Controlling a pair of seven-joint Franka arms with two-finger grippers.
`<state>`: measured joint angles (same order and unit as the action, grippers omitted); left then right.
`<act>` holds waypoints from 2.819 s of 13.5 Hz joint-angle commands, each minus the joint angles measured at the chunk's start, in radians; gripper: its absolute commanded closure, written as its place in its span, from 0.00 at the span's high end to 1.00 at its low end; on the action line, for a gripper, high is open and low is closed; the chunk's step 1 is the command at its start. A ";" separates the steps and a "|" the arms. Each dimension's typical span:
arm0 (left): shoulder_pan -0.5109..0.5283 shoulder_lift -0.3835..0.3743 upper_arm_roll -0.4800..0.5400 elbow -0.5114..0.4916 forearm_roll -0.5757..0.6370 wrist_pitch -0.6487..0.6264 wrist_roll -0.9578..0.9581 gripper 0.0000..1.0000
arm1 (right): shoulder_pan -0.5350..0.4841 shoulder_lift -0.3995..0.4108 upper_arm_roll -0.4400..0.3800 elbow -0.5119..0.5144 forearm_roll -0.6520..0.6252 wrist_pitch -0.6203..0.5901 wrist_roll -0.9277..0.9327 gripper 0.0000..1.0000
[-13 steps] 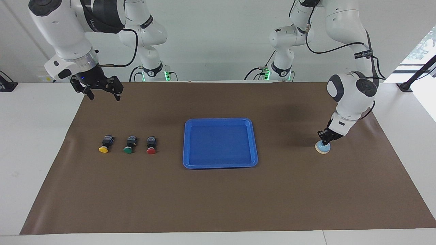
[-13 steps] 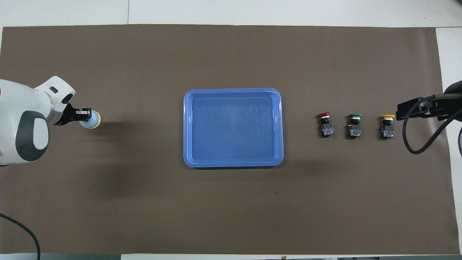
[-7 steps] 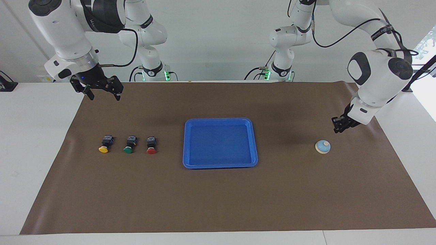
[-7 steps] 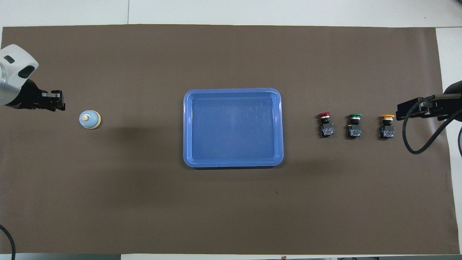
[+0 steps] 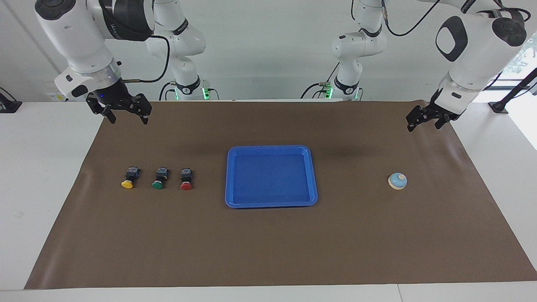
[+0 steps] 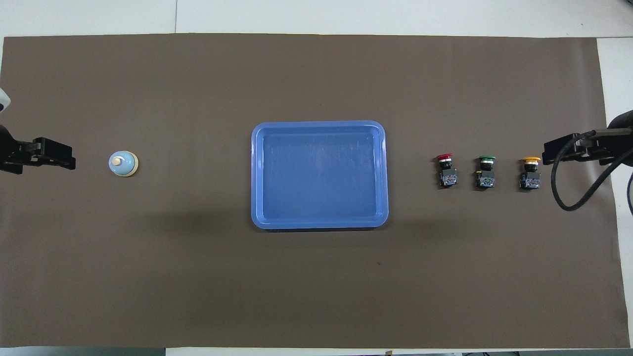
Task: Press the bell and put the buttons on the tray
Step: 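Lift the left gripper off the bell and draw it back, then grasp the yellow-capped button with the right gripper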
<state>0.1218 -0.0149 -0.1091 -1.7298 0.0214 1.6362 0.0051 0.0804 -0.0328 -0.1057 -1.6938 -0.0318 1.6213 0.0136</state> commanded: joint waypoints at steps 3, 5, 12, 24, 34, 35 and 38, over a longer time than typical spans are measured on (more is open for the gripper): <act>-0.016 -0.014 0.009 0.052 -0.011 -0.111 0.003 1.00 | -0.016 -0.012 0.012 -0.003 -0.010 -0.015 0.002 1.00; -0.027 -0.013 0.019 0.050 -0.011 -0.134 0.001 1.00 | -0.016 -0.012 0.012 -0.003 -0.010 -0.015 0.003 1.00; -0.093 0.029 0.077 0.088 -0.041 -0.092 -0.008 1.00 | -0.051 -0.010 0.009 -0.001 -0.010 -0.012 0.005 1.00; -0.102 -0.014 0.059 0.084 -0.029 -0.102 -0.005 1.00 | -0.222 0.103 0.011 -0.104 -0.002 0.247 -0.093 1.00; -0.102 -0.014 0.059 0.084 -0.029 -0.102 -0.005 1.00 | -0.186 0.139 0.024 -0.363 0.000 0.540 -0.178 1.00; -0.100 -0.014 0.059 0.084 -0.029 -0.102 -0.005 1.00 | -0.186 0.137 0.024 -0.385 0.001 0.557 -0.178 1.00; -0.102 -0.014 0.059 0.084 -0.029 -0.102 -0.005 1.00 | -0.192 0.137 0.024 -0.434 0.001 0.580 -0.201 1.00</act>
<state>0.0286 -0.0232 -0.0598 -1.6520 -0.0001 1.5384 0.0027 -0.1013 0.1370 -0.0838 -2.0682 -0.0316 2.1728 -0.1454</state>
